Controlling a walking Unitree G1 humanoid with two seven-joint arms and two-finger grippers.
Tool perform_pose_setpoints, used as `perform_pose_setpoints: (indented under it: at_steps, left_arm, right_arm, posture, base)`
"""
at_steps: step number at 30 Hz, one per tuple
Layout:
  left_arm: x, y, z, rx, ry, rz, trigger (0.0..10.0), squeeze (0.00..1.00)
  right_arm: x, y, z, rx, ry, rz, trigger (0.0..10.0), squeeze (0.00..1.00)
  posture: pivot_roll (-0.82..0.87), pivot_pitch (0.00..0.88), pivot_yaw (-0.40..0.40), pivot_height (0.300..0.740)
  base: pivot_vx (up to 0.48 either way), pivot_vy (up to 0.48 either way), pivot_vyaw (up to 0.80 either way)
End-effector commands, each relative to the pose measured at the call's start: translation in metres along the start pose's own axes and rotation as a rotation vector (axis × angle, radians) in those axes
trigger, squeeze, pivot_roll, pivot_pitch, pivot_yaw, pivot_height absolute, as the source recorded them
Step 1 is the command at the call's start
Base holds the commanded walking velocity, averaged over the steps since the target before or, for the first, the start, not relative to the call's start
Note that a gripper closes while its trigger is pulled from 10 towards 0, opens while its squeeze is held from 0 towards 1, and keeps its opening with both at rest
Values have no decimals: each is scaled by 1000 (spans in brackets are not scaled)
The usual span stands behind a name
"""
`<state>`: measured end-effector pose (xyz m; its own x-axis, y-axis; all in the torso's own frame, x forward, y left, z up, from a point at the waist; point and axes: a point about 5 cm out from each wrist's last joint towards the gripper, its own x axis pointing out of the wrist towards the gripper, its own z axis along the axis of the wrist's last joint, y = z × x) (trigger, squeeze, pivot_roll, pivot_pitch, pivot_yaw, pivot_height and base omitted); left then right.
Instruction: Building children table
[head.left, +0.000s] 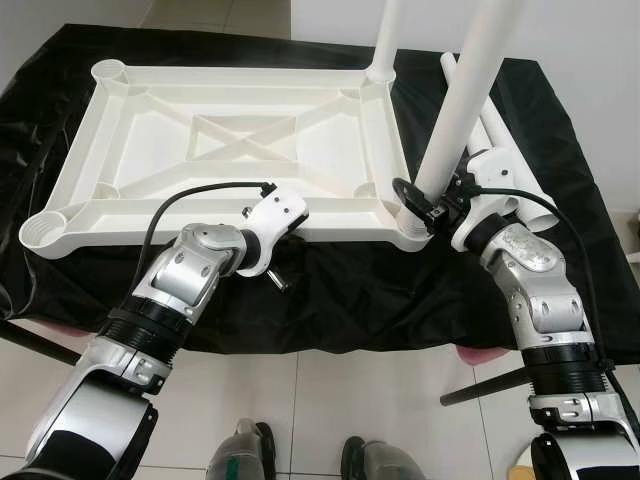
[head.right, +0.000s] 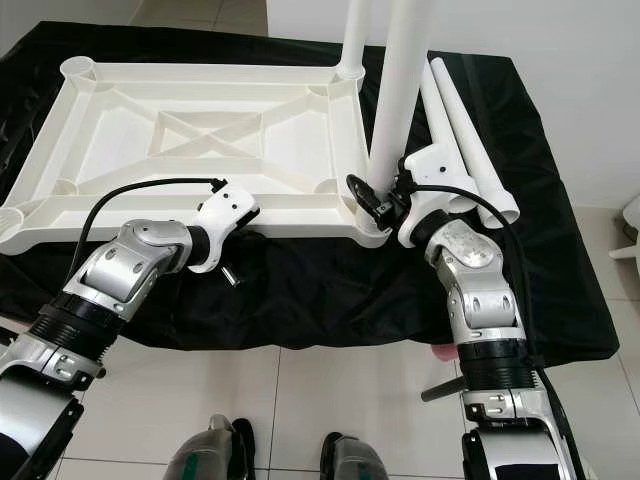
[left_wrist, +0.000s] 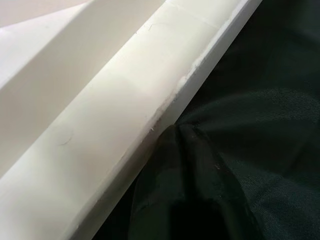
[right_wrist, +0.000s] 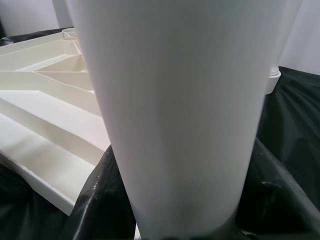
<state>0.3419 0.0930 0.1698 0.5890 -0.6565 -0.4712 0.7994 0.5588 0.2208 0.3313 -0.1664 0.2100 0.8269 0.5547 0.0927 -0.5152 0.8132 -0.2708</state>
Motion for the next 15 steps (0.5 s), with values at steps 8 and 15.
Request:
perform_pose_setpoints:
  at_steps: [8,15]
  left_arm:
    - [-3,9,2,-3,7,44,10000,0]
    - [-3,10,2,-5,5,49,10000,0]
  right_arm:
    - [-2,-6,-31,201,119,-99,10000,0]
    - [-3,-12,-34,291,102,-154,10000,0]
  posture:
    - [5,159,24,740]
    - [6,159,22,740]
  base:
    - [0,0,0]
    - [0,0,0]
